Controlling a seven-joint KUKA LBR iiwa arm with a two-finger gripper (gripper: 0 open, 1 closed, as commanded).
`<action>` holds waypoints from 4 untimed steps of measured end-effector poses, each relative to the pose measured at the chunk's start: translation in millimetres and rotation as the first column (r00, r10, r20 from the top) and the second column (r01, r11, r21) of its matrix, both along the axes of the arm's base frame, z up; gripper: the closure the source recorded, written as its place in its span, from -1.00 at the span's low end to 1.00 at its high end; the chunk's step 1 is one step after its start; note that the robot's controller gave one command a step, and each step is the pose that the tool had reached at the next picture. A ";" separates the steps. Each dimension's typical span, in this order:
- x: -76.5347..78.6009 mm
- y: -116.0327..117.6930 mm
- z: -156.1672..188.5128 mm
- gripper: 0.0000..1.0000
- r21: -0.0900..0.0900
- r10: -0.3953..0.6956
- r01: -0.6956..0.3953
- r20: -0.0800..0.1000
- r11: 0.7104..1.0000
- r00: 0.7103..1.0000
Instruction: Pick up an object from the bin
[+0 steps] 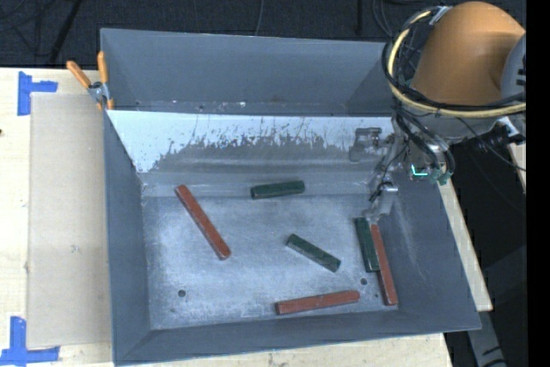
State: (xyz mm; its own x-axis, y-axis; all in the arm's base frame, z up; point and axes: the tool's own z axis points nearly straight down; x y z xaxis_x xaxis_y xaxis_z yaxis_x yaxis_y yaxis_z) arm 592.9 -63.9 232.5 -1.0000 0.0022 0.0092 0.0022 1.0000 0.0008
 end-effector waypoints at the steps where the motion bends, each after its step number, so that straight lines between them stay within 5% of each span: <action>1: -43.3 38.2 -167.9 -1.00 0.001 -0.018 0.018 -0.001 1.000 1.000; 2: -53.9 56.3 -131.8 -1.00 0.001 -0.078 0.077 0.009 0.997 0.997; 3: -57.2 29.0 -122.6 -1.00 -0.001 -0.172 0.172 0.010 0.985 0.985; 4: -46.9 39.6 -164.8 -1.00 -0.001 -0.264 0.264 0.004 0.965 0.965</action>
Offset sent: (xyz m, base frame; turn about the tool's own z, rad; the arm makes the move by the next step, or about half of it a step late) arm -0.0403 0.0369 -0.1625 0.0206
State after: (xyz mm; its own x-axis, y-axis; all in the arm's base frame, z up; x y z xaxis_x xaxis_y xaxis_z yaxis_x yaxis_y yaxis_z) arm 546.0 -24.3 67.7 -0.9640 0.2658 0.0052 0.2658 0.9640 0.0002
